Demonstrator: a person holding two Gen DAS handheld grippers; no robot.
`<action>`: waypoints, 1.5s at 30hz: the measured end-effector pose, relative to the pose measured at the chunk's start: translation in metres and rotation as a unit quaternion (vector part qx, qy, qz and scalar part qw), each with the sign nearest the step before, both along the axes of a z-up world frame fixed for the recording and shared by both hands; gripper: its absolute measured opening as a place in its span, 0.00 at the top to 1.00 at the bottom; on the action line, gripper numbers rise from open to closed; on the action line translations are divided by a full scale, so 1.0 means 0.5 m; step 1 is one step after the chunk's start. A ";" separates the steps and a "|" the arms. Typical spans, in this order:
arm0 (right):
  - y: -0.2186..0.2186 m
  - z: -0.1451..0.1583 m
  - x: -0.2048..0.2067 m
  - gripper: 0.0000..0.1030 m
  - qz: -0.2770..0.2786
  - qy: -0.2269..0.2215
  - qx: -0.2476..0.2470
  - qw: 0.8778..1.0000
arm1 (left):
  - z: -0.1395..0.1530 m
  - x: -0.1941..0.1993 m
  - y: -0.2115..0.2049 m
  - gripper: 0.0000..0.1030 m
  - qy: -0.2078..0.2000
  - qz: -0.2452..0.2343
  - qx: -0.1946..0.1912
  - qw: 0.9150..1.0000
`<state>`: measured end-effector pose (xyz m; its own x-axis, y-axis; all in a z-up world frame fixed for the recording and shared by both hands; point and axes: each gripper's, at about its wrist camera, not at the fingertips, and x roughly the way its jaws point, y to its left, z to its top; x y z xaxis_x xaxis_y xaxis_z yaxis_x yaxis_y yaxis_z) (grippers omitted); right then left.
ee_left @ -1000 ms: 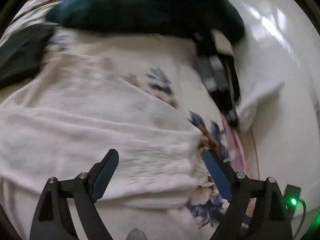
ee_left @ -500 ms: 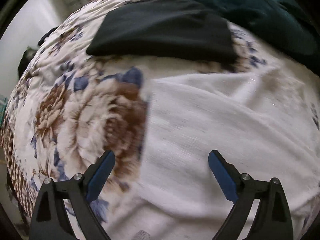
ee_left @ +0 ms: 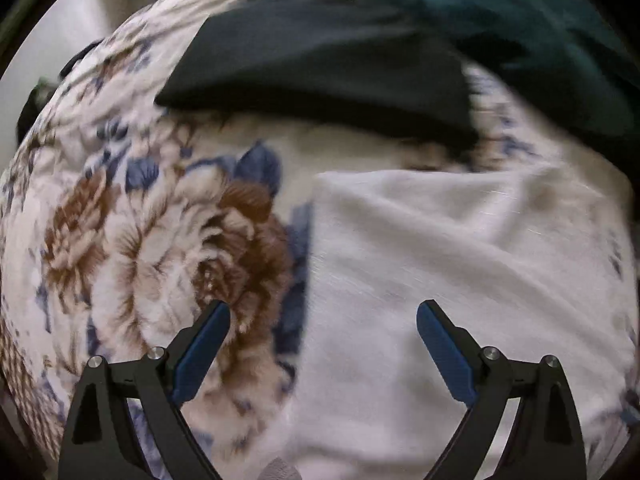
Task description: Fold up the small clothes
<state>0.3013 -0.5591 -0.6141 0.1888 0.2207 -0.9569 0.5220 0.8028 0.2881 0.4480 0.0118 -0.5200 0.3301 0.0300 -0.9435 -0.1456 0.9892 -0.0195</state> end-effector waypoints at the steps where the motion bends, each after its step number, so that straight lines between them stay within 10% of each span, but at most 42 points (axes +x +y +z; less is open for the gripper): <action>1: -0.002 0.015 -0.012 0.33 0.000 0.003 -0.001 1.000 | 0.024 -0.022 -0.020 0.07 -0.001 -0.017 -0.003 1.000; 9: -0.059 0.105 -0.134 0.29 0.048 0.027 0.023 0.998 | 0.109 -0.285 -0.315 0.07 0.030 -0.145 -0.054 0.987; 21: -0.265 0.093 -0.219 0.29 0.138 0.038 0.026 0.989 | -0.043 -0.641 -0.792 0.07 0.154 -0.283 -0.020 0.946; 23: -0.274 0.078 -0.194 0.29 0.140 0.021 0.045 0.989 | -0.080 -0.655 -0.808 0.16 0.161 -0.271 0.001 0.949; 27: -0.249 0.024 -0.099 0.29 0.151 -0.017 0.113 0.982 | -0.082 -0.649 -0.790 0.91 0.123 -0.238 0.016 0.963; 37: -0.139 -0.143 0.139 0.31 0.138 -0.027 0.252 0.957 | -0.016 -0.634 -0.723 0.95 0.062 -0.206 -0.008 0.977; 40: -0.115 -0.143 0.155 0.80 0.142 -0.030 0.242 0.959 | 0.010 -0.633 -0.704 0.95 0.057 -0.199 -0.018 0.978; 45: -0.088 -0.066 0.157 0.83 0.149 -0.045 0.202 0.967 | 0.062 -0.652 -0.655 0.95 0.034 -0.189 -0.042 0.980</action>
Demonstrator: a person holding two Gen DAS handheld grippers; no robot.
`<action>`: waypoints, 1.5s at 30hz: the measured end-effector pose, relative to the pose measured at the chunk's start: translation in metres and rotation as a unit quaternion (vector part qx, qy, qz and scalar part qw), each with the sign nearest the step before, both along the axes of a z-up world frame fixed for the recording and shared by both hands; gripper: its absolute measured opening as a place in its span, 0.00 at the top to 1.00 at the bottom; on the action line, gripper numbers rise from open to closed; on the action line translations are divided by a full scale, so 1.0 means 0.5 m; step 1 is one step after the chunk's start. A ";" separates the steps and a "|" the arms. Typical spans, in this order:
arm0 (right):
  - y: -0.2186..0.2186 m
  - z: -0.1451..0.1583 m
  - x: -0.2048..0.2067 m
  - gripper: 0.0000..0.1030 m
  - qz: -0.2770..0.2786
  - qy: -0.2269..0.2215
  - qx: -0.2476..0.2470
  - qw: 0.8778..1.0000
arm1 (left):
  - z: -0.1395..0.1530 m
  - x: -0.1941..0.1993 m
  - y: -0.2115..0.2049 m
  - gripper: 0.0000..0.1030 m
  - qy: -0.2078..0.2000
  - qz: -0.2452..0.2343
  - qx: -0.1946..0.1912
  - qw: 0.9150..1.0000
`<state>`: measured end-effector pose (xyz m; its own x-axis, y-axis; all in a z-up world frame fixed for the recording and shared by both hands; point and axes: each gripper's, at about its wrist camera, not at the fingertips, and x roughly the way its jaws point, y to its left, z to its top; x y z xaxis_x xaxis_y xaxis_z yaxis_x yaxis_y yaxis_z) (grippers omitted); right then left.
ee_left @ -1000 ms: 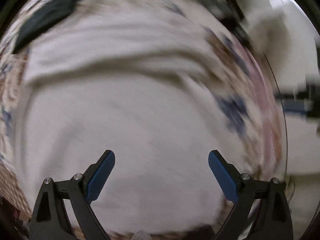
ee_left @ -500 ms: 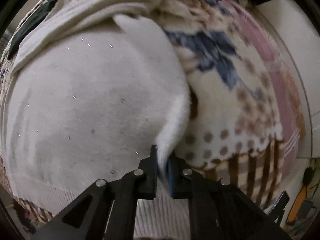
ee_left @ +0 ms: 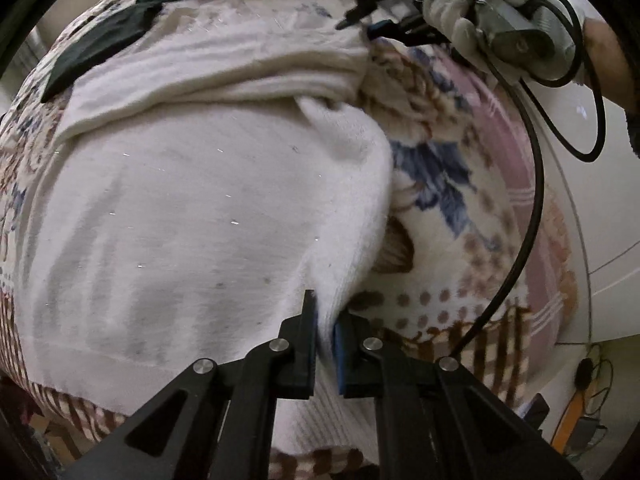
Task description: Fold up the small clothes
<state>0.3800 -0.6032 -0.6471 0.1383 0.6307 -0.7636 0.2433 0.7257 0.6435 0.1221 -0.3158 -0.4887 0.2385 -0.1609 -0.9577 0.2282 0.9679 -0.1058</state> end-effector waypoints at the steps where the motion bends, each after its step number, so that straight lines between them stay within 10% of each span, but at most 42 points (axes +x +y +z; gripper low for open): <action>1: 0.002 0.018 0.001 0.83 -0.003 0.000 -0.005 1.000 | 0.013 -0.005 0.015 0.95 -0.004 0.001 -0.005 1.000; 14: 0.356 0.290 0.135 0.84 0.121 -0.048 -0.154 0.980 | 0.111 0.030 0.352 0.96 -0.032 0.178 -0.076 0.981; 25: 0.924 0.183 0.258 0.85 0.238 -0.037 -0.262 0.935 | 0.036 0.048 0.672 0.96 -0.004 0.275 -0.102 0.956; 34: 1.119 0.075 0.264 0.80 0.251 -0.010 -0.338 0.907 | -0.071 0.056 0.819 0.95 0.055 0.303 -0.122 0.944; 40: 1.077 0.108 0.255 0.42 0.234 0.003 -0.237 0.943 | -0.106 0.047 0.901 0.89 0.136 0.315 -0.173 0.923; 45: 0.906 0.224 0.197 0.41 0.150 -0.043 -0.164 0.974 | -0.037 0.140 0.959 0.67 0.101 0.307 -0.187 0.928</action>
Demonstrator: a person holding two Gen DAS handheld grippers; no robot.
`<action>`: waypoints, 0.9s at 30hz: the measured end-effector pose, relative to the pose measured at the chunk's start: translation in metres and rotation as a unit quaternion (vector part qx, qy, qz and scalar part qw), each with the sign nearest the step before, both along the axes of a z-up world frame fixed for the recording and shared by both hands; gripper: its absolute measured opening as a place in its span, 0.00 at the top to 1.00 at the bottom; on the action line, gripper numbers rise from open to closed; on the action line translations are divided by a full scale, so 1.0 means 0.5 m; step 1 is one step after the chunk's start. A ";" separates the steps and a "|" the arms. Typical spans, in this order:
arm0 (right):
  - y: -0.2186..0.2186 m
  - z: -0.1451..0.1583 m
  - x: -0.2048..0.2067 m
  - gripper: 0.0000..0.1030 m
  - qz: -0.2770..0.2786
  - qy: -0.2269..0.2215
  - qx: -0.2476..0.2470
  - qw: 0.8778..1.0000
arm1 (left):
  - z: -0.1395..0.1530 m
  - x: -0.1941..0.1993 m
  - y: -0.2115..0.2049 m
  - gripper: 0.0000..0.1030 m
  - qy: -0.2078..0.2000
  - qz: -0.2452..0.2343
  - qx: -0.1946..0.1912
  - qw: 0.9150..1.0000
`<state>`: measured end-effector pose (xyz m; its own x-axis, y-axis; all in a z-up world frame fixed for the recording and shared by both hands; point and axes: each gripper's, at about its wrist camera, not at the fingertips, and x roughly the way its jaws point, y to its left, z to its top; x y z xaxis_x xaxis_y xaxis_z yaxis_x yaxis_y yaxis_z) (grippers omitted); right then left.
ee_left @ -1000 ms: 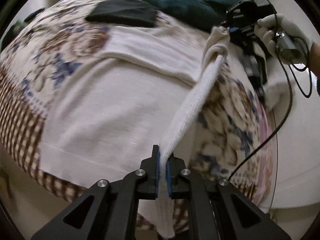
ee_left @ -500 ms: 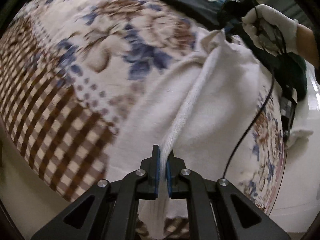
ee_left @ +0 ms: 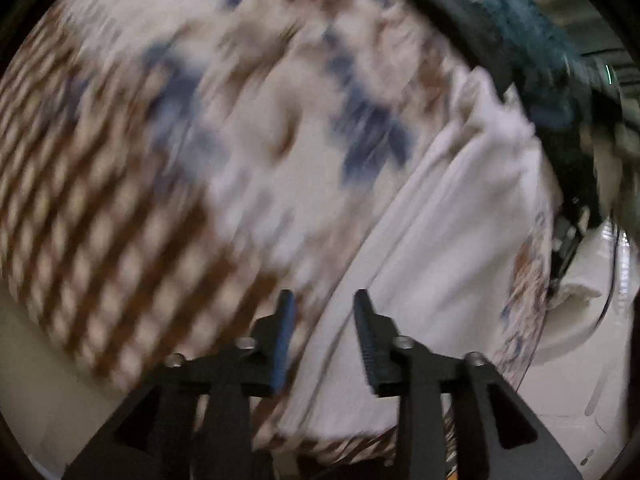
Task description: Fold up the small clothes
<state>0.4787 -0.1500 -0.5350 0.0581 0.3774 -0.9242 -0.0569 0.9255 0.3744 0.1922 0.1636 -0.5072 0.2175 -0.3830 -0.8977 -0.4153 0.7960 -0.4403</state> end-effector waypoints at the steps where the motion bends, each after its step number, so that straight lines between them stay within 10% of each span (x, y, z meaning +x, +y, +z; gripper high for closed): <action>1: -0.028 0.011 -0.005 0.41 -0.012 -0.004 0.003 1.000 | 0.013 0.044 -0.002 0.58 -0.017 -0.010 -0.002 1.000; 7: -0.259 0.007 -0.034 0.41 -0.092 -0.031 -0.025 0.995 | 0.044 0.408 -0.120 0.51 -0.109 -0.086 0.018 0.990; 12: -0.365 -0.069 -0.009 0.41 -0.148 -0.011 0.009 0.989 | -0.045 0.633 -0.217 0.52 -0.077 -0.122 0.037 0.989; 15: -0.397 -0.116 0.024 0.41 -0.164 -0.002 0.036 0.986 | -0.083 0.685 -0.242 0.96 -0.072 -0.132 0.040 0.988; 18: -0.404 -0.164 0.056 0.45 -0.167 0.012 0.056 0.984 | -0.053 0.691 -0.235 0.98 -0.112 -0.142 0.076 0.981; 20: -0.397 -0.184 0.075 0.92 -0.161 0.005 0.058 0.985 | -0.046 0.691 -0.217 0.98 -0.111 -0.134 0.086 0.981; 27: -0.389 -0.219 0.105 0.91 -0.166 0.006 0.022 0.986 | -0.104 0.732 -0.169 1.00 -0.072 -0.108 0.105 0.986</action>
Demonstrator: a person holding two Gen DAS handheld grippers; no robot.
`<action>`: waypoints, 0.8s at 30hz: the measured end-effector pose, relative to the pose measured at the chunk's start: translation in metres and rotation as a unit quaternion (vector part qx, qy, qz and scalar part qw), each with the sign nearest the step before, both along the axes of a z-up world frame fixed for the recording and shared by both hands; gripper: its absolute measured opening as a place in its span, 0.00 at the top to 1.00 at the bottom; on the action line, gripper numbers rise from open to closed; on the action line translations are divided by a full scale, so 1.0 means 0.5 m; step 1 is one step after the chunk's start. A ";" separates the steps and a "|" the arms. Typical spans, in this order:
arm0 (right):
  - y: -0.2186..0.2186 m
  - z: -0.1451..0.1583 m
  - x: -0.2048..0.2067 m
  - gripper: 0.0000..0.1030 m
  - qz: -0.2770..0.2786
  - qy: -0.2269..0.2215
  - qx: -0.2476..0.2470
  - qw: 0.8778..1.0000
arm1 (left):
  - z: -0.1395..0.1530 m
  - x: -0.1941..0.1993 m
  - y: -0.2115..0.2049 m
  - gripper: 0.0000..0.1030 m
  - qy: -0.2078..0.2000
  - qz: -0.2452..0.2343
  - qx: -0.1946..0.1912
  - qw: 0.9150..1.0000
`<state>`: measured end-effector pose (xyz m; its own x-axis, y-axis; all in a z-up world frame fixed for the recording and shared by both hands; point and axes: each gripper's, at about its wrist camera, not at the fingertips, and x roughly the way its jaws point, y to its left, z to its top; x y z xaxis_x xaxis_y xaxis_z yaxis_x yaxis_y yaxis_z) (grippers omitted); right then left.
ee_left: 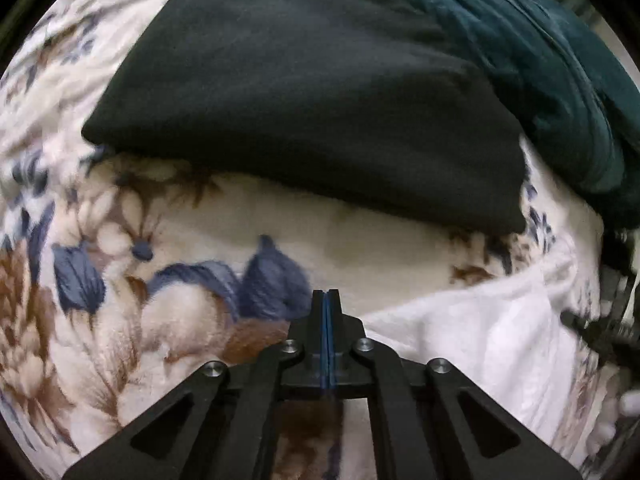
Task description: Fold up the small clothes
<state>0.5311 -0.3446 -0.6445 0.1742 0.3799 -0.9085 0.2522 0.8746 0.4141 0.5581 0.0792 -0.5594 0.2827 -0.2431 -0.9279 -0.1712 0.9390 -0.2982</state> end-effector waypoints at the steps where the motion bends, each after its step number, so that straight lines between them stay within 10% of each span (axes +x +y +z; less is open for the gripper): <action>1: 0.001 -0.003 0.000 0.88 0.003 0.005 0.003 1.000 | 0.004 0.001 0.010 1.00 0.001 0.006 -0.026 1.000; 5: -0.021 0.032 -0.043 0.49 0.003 0.019 0.041 0.999 | 0.083 -0.058 0.039 0.97 -0.023 -0.006 -0.083 0.996; 11: -0.038 0.122 -0.239 0.49 0.000 0.031 0.066 0.997 | 0.175 -0.281 0.056 0.59 -0.012 -0.051 -0.079 0.995; 24: 0.103 0.094 -0.787 0.49 -0.024 0.159 0.066 0.985 | 0.043 -0.640 0.017 0.58 0.160 -0.099 -0.069 0.980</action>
